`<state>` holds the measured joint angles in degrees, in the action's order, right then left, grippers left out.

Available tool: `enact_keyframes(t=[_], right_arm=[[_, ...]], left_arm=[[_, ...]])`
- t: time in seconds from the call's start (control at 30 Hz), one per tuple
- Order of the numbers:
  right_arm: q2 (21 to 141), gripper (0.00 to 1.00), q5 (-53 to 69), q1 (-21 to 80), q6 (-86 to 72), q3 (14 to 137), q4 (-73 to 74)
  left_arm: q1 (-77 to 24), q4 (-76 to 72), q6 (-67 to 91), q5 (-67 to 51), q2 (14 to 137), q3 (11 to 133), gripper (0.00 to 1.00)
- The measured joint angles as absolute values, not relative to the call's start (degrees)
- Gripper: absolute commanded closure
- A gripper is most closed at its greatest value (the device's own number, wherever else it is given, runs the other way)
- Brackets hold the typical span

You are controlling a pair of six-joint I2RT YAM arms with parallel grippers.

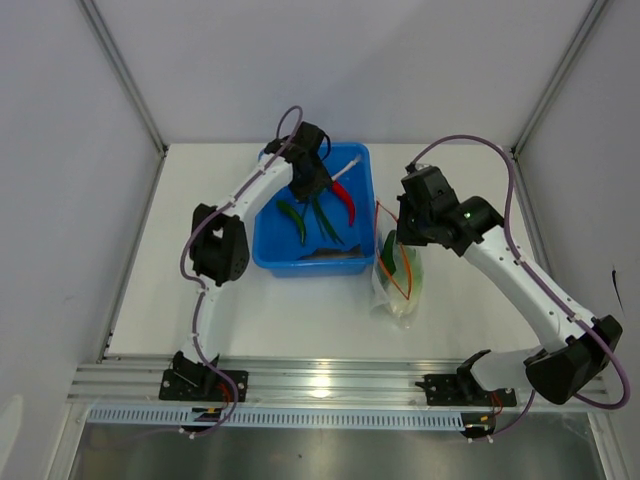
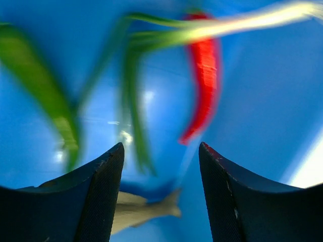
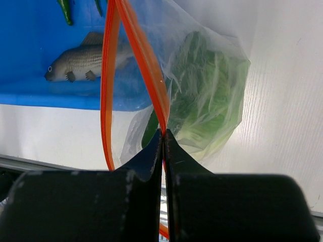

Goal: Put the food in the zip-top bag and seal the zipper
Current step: Move the bin to the center of the board.

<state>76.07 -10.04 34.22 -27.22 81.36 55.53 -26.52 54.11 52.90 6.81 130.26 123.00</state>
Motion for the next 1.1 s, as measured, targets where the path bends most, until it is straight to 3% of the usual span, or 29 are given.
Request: enact_keyframes(t=[0.3, 0.67, 0.87, 1.1], right_arm=[[73.1, 1.00, -10.3, 33.8, -27.2, 81.0, 56.5], [71.0, 1.00, -10.6, 33.1, -27.2, 78.8, 56.9], [70.7, 1.00, -10.7, 32.7, -27.2, 78.8, 57.0], [69.2, 1.00, -10.7, 32.4, -27.2, 78.5, 57.1]], left_arm=[[-32.2, 51.8, 52.0, 3.7, 135.7, 132.6, 0.37], [-35.6, 48.5, 51.4, 4.5, 132.4, 114.0, 0.39], [-37.8, 45.8, 51.4, 5.5, 122.0, 99.1, 0.63], [-37.7, 41.6, 50.9, 5.8, 111.0, 85.9, 0.76]])
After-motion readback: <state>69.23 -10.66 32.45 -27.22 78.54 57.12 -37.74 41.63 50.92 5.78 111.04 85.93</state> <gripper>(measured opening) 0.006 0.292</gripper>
